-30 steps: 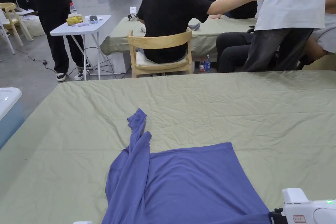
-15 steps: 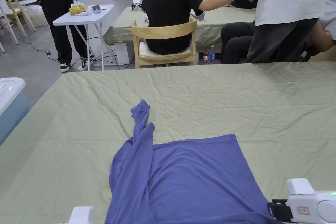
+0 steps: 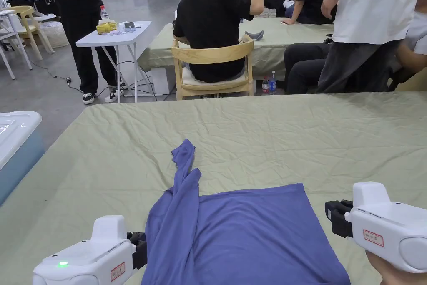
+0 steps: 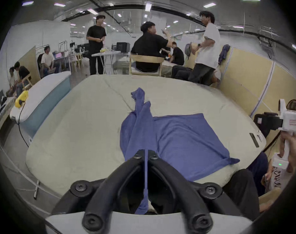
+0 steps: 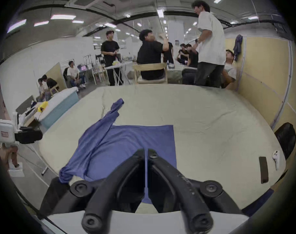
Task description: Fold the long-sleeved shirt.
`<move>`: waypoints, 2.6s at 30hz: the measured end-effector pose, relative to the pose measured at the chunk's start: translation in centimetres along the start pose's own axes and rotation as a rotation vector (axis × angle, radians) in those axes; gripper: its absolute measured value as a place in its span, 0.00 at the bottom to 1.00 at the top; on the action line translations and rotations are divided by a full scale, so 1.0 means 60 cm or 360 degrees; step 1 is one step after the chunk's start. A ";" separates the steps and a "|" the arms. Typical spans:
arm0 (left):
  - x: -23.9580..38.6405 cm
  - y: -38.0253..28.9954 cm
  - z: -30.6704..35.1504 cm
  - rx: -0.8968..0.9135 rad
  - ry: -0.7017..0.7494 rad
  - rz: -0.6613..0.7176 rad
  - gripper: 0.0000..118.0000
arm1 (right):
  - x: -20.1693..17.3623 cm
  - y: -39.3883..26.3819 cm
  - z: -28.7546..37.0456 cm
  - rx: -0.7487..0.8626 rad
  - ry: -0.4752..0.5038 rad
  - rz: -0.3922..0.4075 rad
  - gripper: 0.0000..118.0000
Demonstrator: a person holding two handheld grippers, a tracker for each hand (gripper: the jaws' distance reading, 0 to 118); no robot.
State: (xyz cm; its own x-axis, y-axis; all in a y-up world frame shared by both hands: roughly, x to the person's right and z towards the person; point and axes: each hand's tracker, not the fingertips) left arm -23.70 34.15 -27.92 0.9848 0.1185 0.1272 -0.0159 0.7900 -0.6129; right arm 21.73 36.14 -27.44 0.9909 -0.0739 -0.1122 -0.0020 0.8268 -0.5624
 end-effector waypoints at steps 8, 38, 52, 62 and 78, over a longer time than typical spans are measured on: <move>0.005 0.034 -0.027 -0.0040 0.0007 -0.0052 0.01 | -0.003 0.010 -0.018 -0.0052 -0.0039 0.0060 0.01; -0.009 0.361 -0.776 -0.0571 -0.0012 -0.0147 0.55 | 0.089 0.025 -0.389 -0.0477 -0.0030 0.0032 0.01; -0.020 0.327 -0.924 -0.0599 0.0065 -0.0083 0.19 | 0.117 -0.019 -0.437 -0.0631 -0.0087 0.0058 0.01; -0.018 0.345 -0.784 -0.0409 -0.0130 0.0110 0.03 | 0.082 0.001 -0.385 -0.0540 -0.0017 0.0036 0.01; 0.020 0.207 -0.437 -0.0289 -0.0450 0.0072 0.03 | 0.047 0.002 -0.199 -0.0330 0.0018 -0.0032 0.01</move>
State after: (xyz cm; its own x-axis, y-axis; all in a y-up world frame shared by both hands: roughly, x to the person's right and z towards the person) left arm -18.17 28.31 -55.83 0.8965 0.3329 0.2923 -0.0022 0.6631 -0.7485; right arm 22.89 29.36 -37.62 0.9895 -0.0963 -0.1075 -0.0109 0.6929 -0.7209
